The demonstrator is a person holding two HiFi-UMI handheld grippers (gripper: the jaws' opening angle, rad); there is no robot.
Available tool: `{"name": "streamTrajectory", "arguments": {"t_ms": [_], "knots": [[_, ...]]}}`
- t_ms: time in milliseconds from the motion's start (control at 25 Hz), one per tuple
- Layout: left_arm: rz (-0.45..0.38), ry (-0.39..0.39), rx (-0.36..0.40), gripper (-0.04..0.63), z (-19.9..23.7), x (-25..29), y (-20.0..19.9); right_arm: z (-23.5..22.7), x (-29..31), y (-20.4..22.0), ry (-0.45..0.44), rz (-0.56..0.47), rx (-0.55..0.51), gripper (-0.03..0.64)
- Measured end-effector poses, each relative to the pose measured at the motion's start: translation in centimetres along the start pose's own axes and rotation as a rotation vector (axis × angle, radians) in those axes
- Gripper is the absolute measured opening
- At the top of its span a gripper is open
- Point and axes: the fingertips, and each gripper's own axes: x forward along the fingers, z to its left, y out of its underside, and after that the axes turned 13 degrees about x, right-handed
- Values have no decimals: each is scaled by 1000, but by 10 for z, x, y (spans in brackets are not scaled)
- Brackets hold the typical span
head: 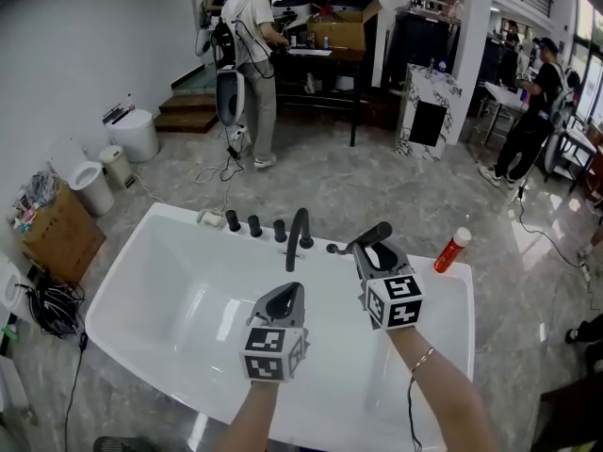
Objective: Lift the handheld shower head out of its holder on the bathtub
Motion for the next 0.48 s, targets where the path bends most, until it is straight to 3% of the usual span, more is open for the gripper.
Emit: {"name": "streamTrajectory", "arguments": {"t_ms": [480], "knots": [[-3,-19,-25,20,-5,-15,-5,2,-11,-7,4,-9,-23,121]]}}
